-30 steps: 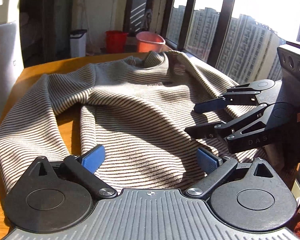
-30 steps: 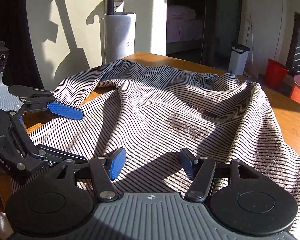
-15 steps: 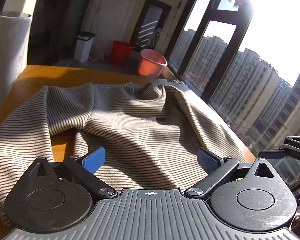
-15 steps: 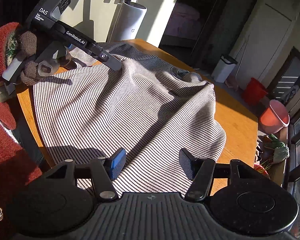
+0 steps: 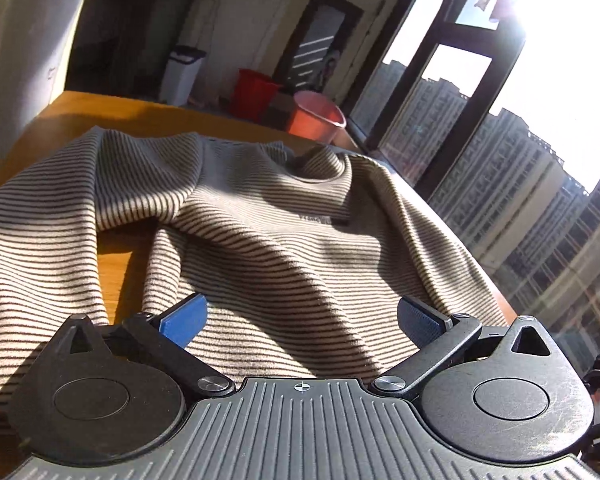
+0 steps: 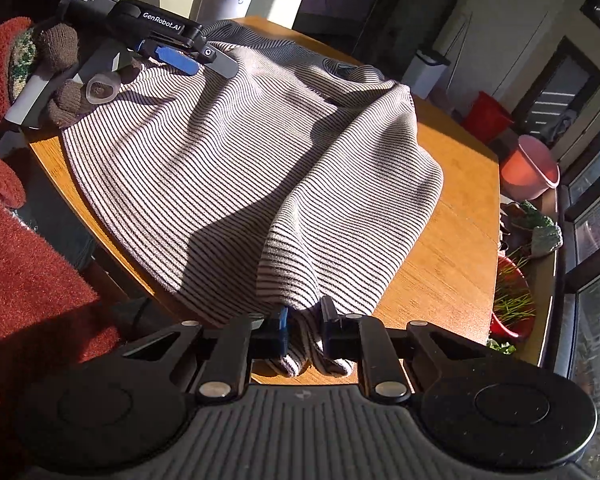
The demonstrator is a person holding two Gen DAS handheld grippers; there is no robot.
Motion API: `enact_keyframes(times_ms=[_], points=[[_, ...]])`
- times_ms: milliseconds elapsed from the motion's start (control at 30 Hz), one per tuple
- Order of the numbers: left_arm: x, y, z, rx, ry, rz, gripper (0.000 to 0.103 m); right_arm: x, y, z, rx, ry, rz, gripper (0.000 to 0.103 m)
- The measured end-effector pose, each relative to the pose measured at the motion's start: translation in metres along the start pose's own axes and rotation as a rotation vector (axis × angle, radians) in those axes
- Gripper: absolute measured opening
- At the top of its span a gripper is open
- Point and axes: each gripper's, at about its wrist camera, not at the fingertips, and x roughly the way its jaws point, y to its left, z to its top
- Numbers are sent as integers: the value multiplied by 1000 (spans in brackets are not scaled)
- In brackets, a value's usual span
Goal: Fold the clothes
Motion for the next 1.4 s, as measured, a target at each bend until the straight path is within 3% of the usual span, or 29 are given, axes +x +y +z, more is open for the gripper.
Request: enact_keyframes(times_ms=[100, 233, 367, 533, 733, 900, 1067, 1200, 1333, 1400], points=[[1, -1, -1, 10, 4, 6, 103, -18, -42, 17, 199, -153, -61, 10], [1, -3, -3, 26, 6, 14, 103, -44, -132, 37, 469, -371, -183, 10], [0, -1, -3, 20, 4, 11, 103, -39, -230, 27, 808, -450, -265, 10], [1, 2, -2, 9, 7, 1, 103, -9, -274, 8, 1019, -424, -223, 10], [0, 6, -3, -4, -6, -11, 103, -6, -258, 50, 959, -481, -145, 10], [-2, 11, -4, -27, -20, -29, 103, -6, -228, 119, 853, -559, 30, 10], [-4, 13, -6, -42, -30, -39, 103, 17, -187, 185, 729, -560, 188, 10], [-5, 13, -8, -47, -34, -43, 103, 40, -155, 216, 677, -520, 251, 11], [-5, 14, -8, -51, -34, -46, 103, 49, -134, 222, 664, -508, 299, 21], [-5, 14, -7, -53, -34, -47, 103, 49, -133, 220, 666, -518, 311, 31]])
